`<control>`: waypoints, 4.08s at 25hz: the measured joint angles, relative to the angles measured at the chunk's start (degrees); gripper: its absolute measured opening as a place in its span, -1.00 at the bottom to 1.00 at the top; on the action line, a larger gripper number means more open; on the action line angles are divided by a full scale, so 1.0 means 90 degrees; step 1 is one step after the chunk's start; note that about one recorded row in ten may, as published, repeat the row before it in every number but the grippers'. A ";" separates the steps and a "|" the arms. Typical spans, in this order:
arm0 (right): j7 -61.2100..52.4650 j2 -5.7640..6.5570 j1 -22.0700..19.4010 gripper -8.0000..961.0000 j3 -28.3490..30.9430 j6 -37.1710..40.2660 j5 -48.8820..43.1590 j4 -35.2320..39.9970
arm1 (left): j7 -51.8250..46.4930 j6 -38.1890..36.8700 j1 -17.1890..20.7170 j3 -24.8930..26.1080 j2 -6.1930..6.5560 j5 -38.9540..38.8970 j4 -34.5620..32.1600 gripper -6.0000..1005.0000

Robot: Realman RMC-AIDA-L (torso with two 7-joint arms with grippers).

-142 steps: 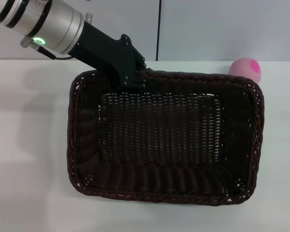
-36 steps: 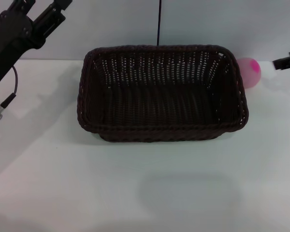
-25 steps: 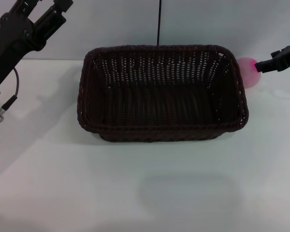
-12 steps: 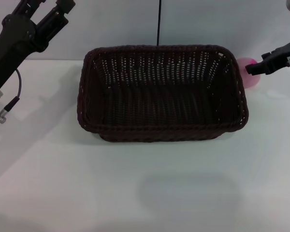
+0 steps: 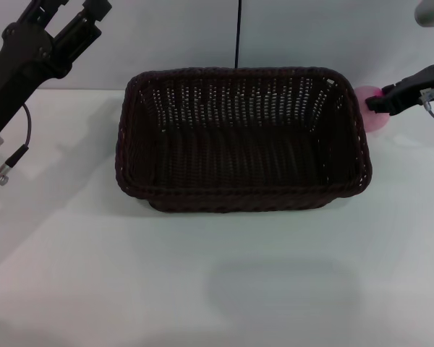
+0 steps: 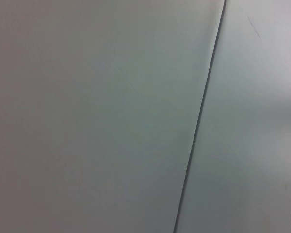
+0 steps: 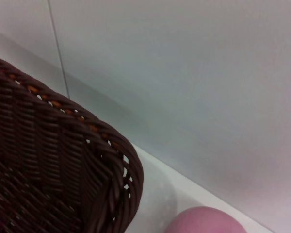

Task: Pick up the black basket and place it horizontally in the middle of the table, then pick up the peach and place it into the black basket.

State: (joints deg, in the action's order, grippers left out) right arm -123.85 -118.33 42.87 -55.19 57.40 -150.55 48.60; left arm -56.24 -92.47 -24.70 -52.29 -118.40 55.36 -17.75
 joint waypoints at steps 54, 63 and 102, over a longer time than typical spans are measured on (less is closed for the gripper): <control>0.1378 0.0010 -0.0829 -0.82 0.0453 0.2457 0.5232 0.0870 | -0.0045 -0.0301 0.0287 0.0000 0.0015 -0.0136 0.0156 0.67; 0.1420 -0.0003 -0.1065 -0.36 0.0681 0.2536 0.5325 0.0934 | -0.0049 -0.0299 0.0296 0.0012 0.0021 -0.0137 0.0156 0.67; 0.9031 -0.0066 -0.2692 0.15 0.4972 0.3509 1.0615 -0.4410 | 0.0809 -0.0325 0.0547 0.2320 0.0009 -0.0145 0.0886 0.67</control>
State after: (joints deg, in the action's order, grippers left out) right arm -42.57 -118.92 18.64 -10.44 88.99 -55.01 8.91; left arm -48.96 -95.40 -19.78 -31.42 -118.31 54.06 -9.77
